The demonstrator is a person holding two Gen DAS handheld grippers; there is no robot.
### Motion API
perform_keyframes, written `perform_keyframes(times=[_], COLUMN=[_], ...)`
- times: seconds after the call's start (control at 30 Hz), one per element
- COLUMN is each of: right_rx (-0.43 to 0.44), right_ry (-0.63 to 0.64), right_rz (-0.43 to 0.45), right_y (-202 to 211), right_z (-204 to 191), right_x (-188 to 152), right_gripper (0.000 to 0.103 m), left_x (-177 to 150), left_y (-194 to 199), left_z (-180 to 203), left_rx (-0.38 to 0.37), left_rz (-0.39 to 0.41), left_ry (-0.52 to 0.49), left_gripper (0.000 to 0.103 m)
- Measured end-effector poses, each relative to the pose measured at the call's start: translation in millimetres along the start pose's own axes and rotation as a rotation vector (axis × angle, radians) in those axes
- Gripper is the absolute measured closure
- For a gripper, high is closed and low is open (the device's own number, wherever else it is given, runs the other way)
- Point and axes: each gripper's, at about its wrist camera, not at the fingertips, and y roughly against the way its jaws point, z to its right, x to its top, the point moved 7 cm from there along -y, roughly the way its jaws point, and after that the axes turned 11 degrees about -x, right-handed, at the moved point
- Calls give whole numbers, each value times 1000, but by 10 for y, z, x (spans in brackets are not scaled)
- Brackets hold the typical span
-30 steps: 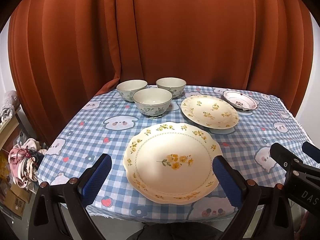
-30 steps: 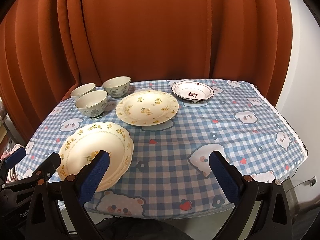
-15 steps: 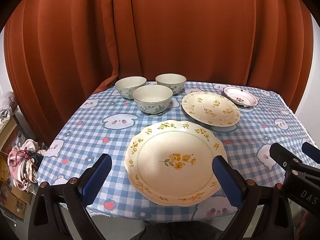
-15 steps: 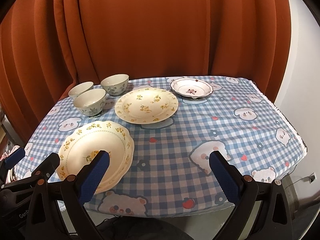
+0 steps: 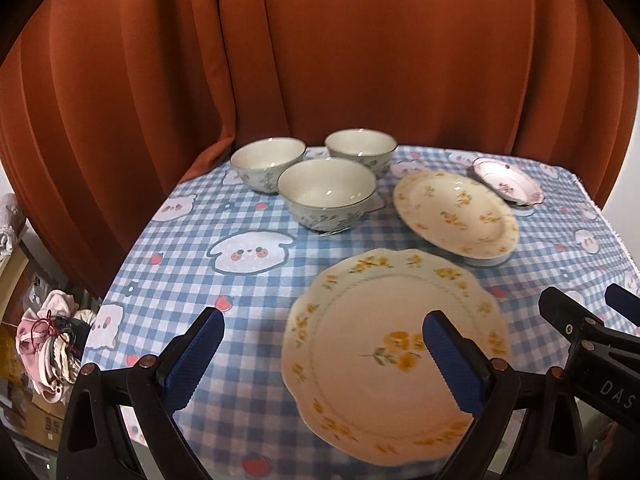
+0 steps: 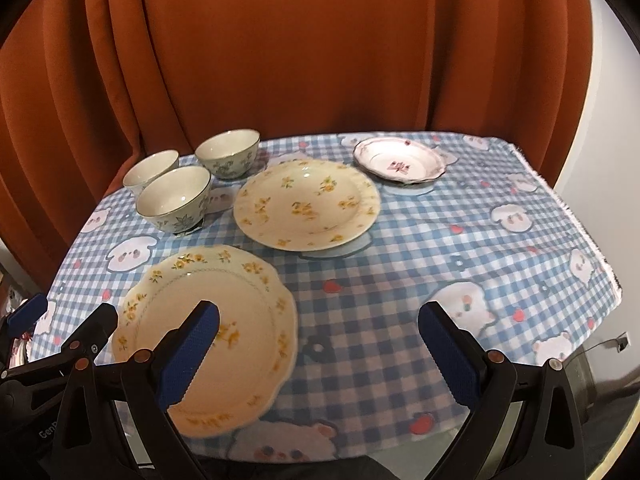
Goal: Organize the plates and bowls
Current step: 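Close the right gripper on the deep plate rim and lift it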
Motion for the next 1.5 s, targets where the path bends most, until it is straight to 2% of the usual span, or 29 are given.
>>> perform_keyframes(times=[0.23,0.57,0.7,0.93,1.5], right_rx=[-27,-58,-51,-15,13], right_ry=[11,29,36,16,0], right_rz=[-123,-312,-343,-397,-460], right_y=[-454,-974,-1050,-1137,-1066], right_z=[-297,-539,-615,-686,-627], right_x=[-62,-325,-383,-413,-433], right_gripper=[2,10,11,19,20], left_x=[-57,-334,-361,-335,-340], left_y=[-514,-1089,-1126,-1163,-1141], left_z=[-241,-259,-92,-76,-64], left_rx=[-26,-85,-165,-187,-182], left_rz=[-136,-363,-376,-390,-455], left_ry=[-11,-56,-109,-109,-84], left_gripper=[8,22,21,21,22])
